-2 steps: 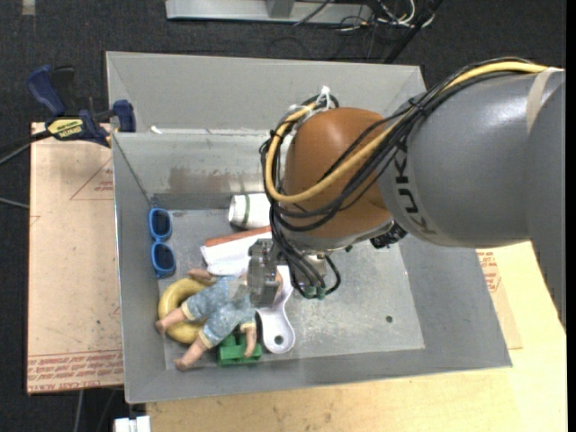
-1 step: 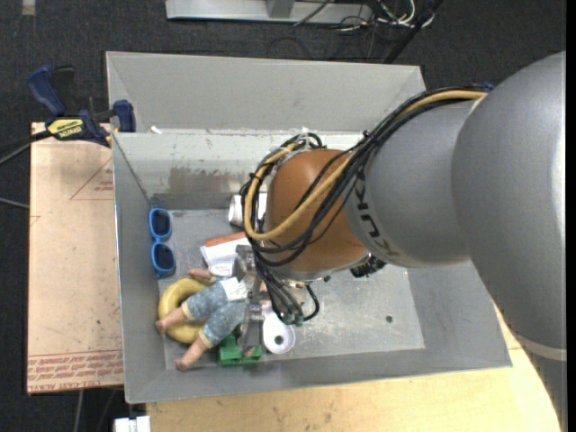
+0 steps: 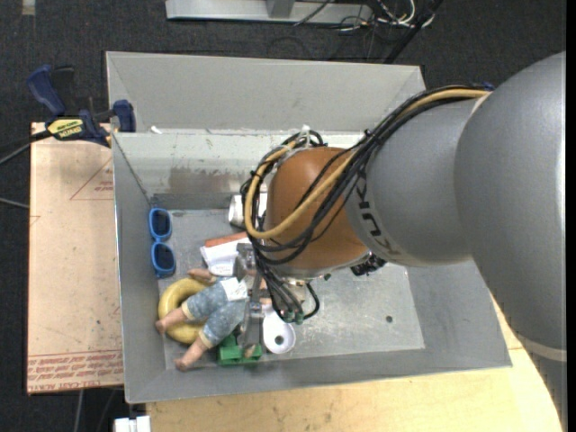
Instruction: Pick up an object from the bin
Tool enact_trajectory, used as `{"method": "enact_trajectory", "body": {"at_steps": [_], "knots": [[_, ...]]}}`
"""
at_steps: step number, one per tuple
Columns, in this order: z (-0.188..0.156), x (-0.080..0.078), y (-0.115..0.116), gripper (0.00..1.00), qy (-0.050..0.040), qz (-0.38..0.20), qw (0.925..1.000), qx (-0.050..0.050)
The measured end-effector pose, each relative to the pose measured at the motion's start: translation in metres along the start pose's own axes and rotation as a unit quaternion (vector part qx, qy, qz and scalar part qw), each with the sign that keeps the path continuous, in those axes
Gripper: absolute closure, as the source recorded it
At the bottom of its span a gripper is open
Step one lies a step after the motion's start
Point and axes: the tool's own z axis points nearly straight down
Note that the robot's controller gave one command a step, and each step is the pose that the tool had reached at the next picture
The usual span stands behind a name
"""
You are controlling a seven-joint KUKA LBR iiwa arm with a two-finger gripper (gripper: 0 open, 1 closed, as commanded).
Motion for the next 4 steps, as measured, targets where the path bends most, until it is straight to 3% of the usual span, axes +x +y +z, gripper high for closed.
{"method": "enact_trajectory", "body": {"at_steps": [1, 2, 3, 4], "knots": [[0.017, 0.007, -0.004, 0.00, -0.0034, -0.026, 0.9997, -0.001], [0.053, 0.003, -0.014, 1.00, -0.0106, -0.225, 0.9743, -0.003], [0.053, 0.003, -0.014, 1.00, -0.0106, -0.225, 0.9743, -0.003], [0.009, 0.005, -0.016, 1.00, -0.0024, -0.238, 0.9713, -0.002]]}}
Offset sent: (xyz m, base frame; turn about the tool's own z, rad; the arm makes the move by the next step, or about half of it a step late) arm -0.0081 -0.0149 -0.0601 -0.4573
